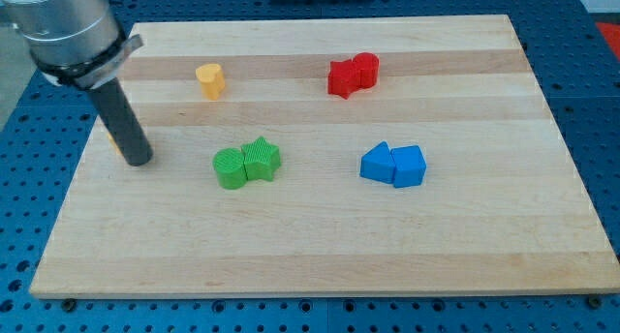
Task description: Slide the yellow heart up a bit
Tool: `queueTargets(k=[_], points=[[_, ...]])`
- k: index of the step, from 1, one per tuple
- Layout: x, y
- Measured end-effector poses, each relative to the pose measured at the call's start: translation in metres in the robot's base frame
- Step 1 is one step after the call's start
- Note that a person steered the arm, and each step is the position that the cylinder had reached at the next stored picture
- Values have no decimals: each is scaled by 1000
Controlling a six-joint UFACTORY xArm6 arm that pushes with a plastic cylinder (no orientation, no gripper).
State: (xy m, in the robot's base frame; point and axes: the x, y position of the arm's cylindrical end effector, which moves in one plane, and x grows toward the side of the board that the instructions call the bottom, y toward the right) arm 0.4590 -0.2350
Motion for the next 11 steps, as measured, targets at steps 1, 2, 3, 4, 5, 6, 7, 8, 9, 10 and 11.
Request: queueTargets(k=[1,2,3,4,5,6,7,8,9,10,11], points=[[0,-13],[8,-2],[-8,81],[-44,143],[-108,176],[-161,151],[-145,126],[-109,106],[-117,74],[-144,77],[-174,81]])
